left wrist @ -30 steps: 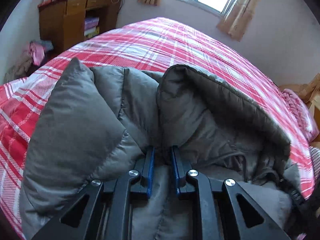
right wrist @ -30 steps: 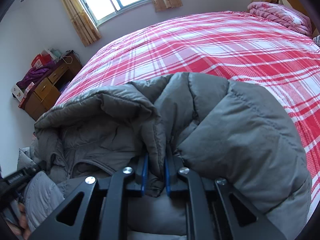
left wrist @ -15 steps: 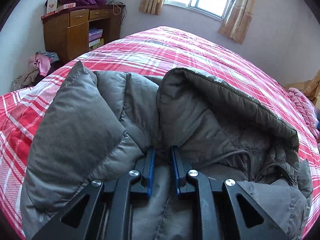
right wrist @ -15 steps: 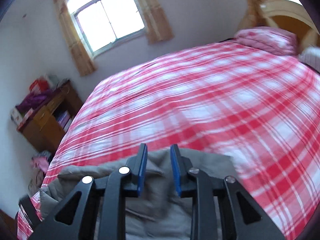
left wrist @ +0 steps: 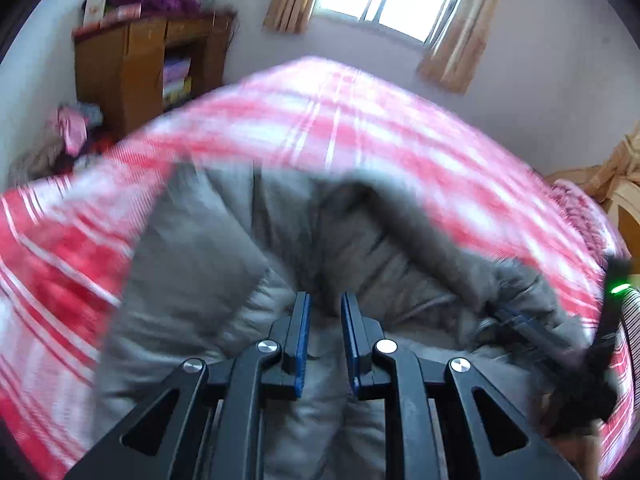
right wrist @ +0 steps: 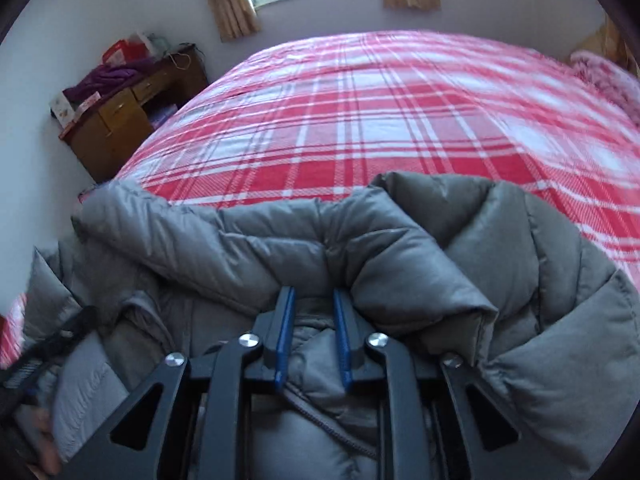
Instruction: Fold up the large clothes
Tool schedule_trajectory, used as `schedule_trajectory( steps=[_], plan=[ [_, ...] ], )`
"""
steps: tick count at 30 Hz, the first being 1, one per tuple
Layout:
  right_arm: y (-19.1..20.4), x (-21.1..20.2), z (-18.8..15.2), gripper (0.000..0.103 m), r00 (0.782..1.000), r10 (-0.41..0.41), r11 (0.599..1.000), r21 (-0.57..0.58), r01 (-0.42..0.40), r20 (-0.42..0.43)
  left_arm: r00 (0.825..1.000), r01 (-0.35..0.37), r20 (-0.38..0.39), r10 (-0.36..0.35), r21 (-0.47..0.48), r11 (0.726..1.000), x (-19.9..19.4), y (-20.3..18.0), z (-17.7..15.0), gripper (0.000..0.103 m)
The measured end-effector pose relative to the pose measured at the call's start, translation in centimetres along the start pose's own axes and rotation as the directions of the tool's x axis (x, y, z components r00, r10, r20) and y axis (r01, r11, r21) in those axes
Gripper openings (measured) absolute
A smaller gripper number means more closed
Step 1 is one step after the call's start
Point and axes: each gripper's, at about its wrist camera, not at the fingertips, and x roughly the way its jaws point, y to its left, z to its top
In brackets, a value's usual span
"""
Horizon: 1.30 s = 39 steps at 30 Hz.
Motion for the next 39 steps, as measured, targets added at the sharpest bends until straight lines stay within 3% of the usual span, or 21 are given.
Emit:
schedule_trajectory(
  steps=[4, 6, 9, 12, 16, 18, 20, 25, 28, 32, 35, 37, 39],
  plan=[
    [0.7, -0.1, -0.1, 0.021, 1.000, -0.030, 0.999, -0.037, 0.030, 0.011, 0.998, -0.026, 0.067, 0.022, 0.053, 0.998, -2.0, -2.3, 4.6, 0.017],
    [0.2, -0.1, -0.1, 0.021, 1.000, -0.010, 1.000, -0.021, 0.011, 0.014, 0.997, -0.050, 0.070, 0.041, 0.134, 0.990, -0.7, -5.1, 7.4, 0.017],
    [-0.3, -0.1, -0.1, 0.021, 1.000, 0.014, 1.000, -0.011, -0.014, 0.014, 0.998, -0.058, 0.031, 0.053, 0.208, 0.976, 3.2, -7.7, 9.0, 0.017],
    [-0.5, -0.1, -0.2, 0.021, 0.999, 0.030, 1.000, -0.006, -0.030, 0.019, 0.986, -0.148, -0.037, 0.161, 0.228, 0.962, 7.3, -7.7, 8.4, 0.017],
    [-0.8, -0.1, -0.2, 0.021, 0.998, 0.056, 0.998, 0.006, -0.056, 0.024, 0.959, -0.215, -0.143, 0.243, 0.186, 0.959, 9.8, -4.2, 5.2, 0.017],
    [-1.0, -0.1, -0.3, 0.021, 0.997, 0.076, 0.997, 0.020, -0.077, 0.026, 0.961, -0.210, -0.142, 0.239, 0.196, 0.958, 10.1, -3.3, 3.3, 0.017],
    [-1.3, -0.2, -0.3, 0.021, 0.995, 0.097, 0.995, 0.033, -0.098, 0.029, 0.970, -0.211, -0.080, 0.230, 0.201, 0.957, 9.7, -2.9, 1.6, 0.017],
    [-1.6, -0.5, -0.2, 0.021, 0.992, 0.120, 0.991, 0.059, -0.122, 0.039, 0.978, -0.190, -0.052, 0.201, 0.161, 0.968, 10.0, -2.3, 1.4, 0.017],
    [-3.2, -1.5, 0.3, 0.021, 0.983, 0.170, 0.972, 0.150, -0.178, 0.064, 0.984, -0.163, -0.051, 0.172, 0.137, 0.977, 10.0, -1.9, 1.5, 0.017],
    [-4.8, -3.1, 1.1, 0.021, 0.993, 0.095, 0.974, 0.197, -0.108, 0.075, 0.986, -0.153, -0.048, 0.160, 0.129, 0.980, 9.9, -1.9, 1.5, 0.017],
    [-5.4, -3.7, 1.5, 0.021, 0.997, -0.043, 0.988, 0.153, 0.032, 0.068, 0.986, -0.151, -0.047, 0.158, 0.128, 0.980, 9.9, -1.9, 1.5, 0.017],
    [-6.0, -2.3, 1.2, 0.021, 0.993, -0.117, 0.987, 0.114, 0.117, 0.000, 0.986, -0.151, -0.046, 0.158, 0.128, 0.980, 9.9, -1.8, 1.5, 0.017],
    [-6.4, -1.6, 0.9, 0.021, 0.996, -0.094, 0.988, 0.120, 0.094, -0.001, 0.986, -0.152, -0.045, 0.159, 0.130, 0.980, 9.9, -1.9, 1.5, 0.017]
  ],
)
